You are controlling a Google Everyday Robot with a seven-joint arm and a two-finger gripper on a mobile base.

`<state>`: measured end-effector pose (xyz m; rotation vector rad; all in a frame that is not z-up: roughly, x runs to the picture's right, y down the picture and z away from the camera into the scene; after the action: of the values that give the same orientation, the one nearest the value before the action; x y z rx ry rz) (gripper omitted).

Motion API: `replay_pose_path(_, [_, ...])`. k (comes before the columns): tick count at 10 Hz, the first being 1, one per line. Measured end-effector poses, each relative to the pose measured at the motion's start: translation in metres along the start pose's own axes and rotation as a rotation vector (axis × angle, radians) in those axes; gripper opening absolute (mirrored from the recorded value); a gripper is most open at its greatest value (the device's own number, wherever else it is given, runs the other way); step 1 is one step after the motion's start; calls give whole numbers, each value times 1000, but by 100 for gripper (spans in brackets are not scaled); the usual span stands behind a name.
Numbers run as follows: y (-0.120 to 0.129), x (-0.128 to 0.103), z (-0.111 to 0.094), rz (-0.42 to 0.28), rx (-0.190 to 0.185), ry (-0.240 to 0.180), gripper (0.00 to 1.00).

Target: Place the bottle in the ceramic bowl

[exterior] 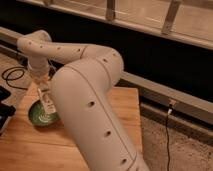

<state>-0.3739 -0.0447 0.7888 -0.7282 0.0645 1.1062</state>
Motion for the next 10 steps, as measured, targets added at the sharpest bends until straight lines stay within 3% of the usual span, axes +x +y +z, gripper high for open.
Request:
replay_pose_path(3, [16,-36,24,-4,-75,-15,0])
replay_pose_path(5, [11,-40,39,10,-123,-5,0])
replay_pose_path(7, [-7,-24,58,16,-134,53,0])
replay_pose_path(10, [-46,14,85,49,-116,193,0])
